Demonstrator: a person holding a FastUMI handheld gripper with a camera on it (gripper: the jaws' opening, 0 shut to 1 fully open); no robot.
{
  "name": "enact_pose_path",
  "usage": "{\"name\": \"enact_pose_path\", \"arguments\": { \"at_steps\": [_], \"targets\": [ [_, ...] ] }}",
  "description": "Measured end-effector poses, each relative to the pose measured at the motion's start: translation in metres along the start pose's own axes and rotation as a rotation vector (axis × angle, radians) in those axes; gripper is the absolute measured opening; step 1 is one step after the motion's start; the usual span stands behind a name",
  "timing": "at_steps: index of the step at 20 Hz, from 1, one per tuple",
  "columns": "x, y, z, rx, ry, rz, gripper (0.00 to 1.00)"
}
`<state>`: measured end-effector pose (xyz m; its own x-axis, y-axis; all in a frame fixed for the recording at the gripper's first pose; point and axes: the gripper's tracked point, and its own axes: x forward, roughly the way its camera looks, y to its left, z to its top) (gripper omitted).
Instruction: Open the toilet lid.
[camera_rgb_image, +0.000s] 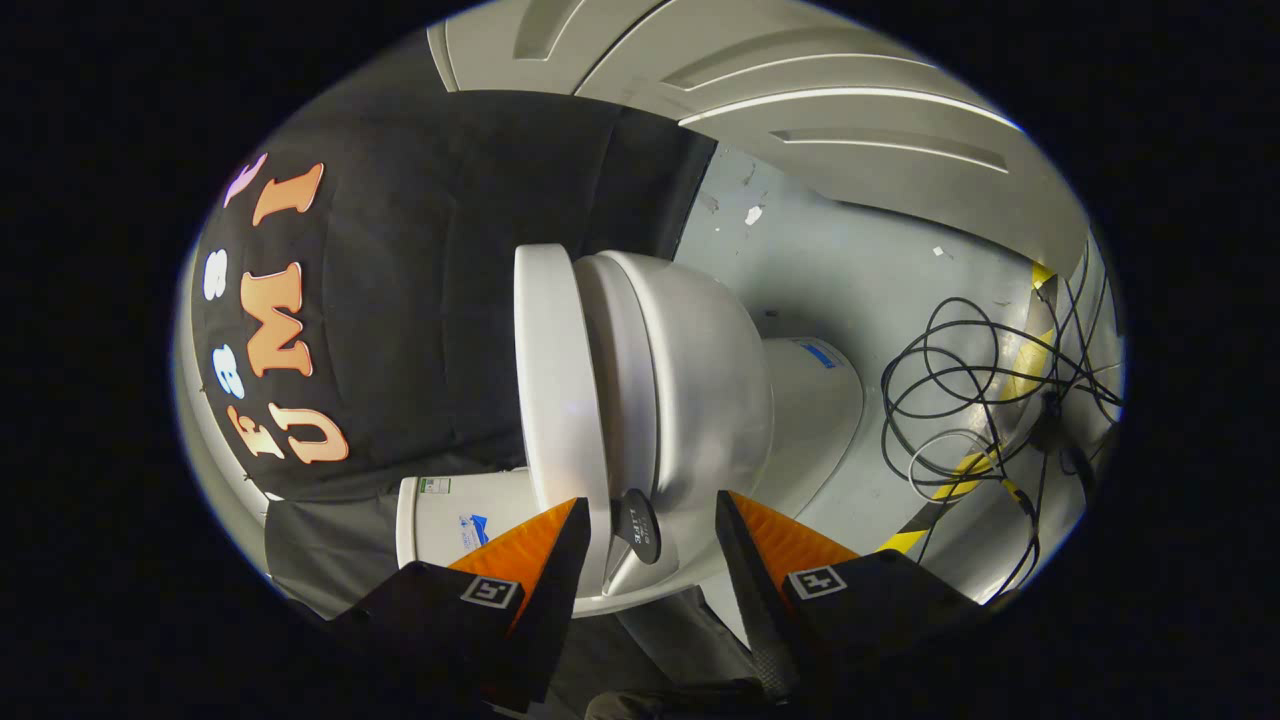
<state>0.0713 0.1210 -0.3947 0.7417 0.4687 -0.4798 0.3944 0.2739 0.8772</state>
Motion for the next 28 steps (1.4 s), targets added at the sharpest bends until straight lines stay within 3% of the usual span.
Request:
{"name": "enact_pose_path", "arguments": {
  "at_steps": [3,4,5,9,13,16,28],
  "targets": [
    [0.005,-0.001,0.003,-0.017,-0.003,0.003,0.80],
    [0.008,-0.001,0.003,-0.023,0.000,0.002,0.59],
    [0.009,0.002,0.001,-0.019,0.010,0.012,0.55],
    [0.021,0.006,-0.011,-0.066,0.051,0.016,0.55],
    [0.016,0.006,-0.010,-0.040,0.067,0.052,0.25],
    [0.022,0.009,-0.012,-0.001,0.064,0.085,0.11],
    [0.021,0.013,-0.013,0.054,0.010,0.064,0.08]
  ]
}}
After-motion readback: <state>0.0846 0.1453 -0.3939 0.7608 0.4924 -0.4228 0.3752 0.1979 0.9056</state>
